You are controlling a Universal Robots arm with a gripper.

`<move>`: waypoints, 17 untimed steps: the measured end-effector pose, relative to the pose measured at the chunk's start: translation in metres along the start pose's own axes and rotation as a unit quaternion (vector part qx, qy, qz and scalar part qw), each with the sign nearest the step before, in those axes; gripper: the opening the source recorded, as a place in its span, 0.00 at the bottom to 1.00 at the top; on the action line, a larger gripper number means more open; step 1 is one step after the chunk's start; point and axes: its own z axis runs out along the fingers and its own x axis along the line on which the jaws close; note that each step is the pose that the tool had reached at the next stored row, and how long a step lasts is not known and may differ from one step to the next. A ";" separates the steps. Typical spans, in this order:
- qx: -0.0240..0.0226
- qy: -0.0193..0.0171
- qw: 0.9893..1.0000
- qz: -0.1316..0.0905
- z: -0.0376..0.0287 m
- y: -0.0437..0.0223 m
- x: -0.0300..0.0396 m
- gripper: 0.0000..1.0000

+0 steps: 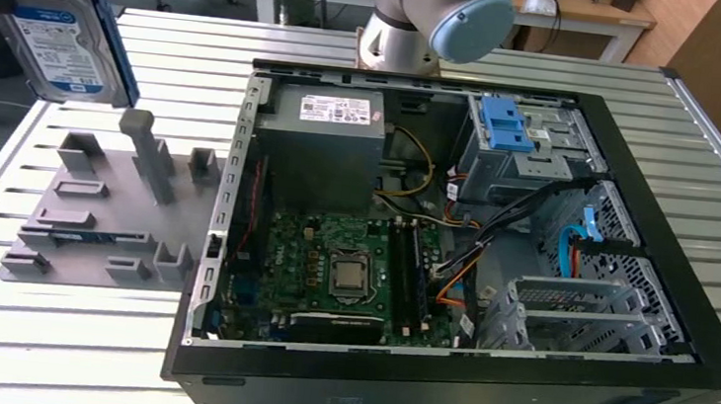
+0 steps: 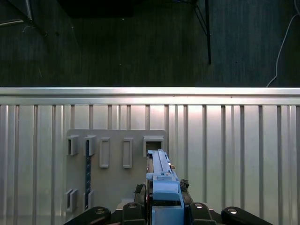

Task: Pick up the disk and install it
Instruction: 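Pick up the disk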

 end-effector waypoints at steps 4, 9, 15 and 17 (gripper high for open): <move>0.000 0.000 1.000 0.000 -0.0026 0.0000 0.0000 0.36; 0.000 0.000 1.000 0.000 -0.0052 0.0001 -0.0001 0.36; 0.000 0.000 1.000 0.000 -0.0077 0.0001 -0.0001 0.36; 0.000 0.000 1.000 0.000 -0.0086 0.0002 -0.0003 0.36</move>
